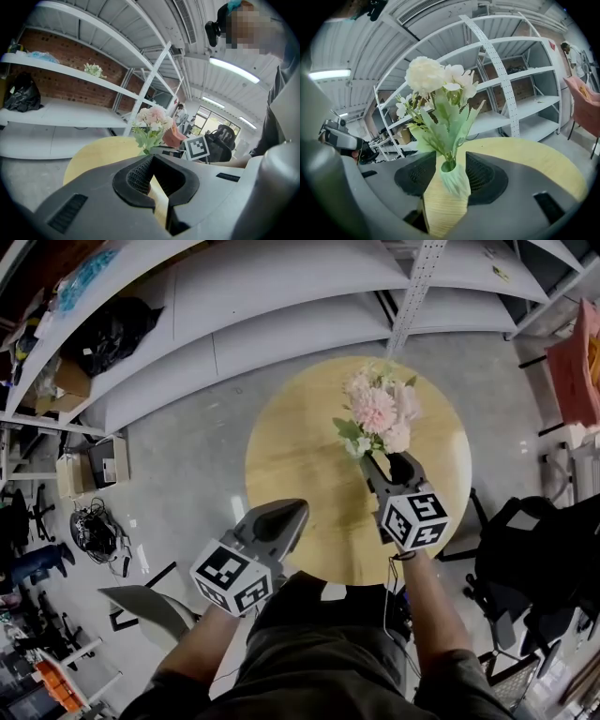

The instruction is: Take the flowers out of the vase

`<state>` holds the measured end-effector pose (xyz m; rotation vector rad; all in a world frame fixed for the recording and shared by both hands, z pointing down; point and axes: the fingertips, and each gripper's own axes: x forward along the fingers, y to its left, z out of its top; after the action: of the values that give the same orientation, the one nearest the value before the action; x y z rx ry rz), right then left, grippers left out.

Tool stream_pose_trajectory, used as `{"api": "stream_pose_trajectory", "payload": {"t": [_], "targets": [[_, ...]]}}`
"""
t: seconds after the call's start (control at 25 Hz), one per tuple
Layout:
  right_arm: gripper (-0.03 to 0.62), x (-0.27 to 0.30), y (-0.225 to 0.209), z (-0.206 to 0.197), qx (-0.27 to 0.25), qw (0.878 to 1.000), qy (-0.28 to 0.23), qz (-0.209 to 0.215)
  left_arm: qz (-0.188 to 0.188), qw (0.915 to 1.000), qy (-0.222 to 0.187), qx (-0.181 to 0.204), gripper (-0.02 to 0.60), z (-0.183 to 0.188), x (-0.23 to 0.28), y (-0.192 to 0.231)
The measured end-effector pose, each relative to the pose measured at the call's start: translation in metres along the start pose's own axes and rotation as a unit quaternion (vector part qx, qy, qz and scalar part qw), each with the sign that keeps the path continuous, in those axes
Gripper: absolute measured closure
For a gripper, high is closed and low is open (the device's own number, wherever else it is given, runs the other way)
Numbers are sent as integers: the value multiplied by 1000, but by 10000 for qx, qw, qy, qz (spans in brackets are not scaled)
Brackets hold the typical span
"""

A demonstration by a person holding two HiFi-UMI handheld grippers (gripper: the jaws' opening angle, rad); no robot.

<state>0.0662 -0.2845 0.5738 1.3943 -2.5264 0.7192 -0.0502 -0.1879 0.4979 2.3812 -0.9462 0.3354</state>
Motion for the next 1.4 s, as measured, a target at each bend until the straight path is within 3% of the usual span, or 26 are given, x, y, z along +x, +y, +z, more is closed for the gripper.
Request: {"api": "stream_pose_trajectory", "payload": {"t": [0.6, 1.4], "targets": [[439, 17, -7, -1, -185, 9998, -74, -45, -41, 9999, 94, -38, 572, -6, 9, 3], [523, 15, 1, 4, -340, 9993, -89, -133, -73, 10000, 17, -6, 572, 3, 6, 5]]}}
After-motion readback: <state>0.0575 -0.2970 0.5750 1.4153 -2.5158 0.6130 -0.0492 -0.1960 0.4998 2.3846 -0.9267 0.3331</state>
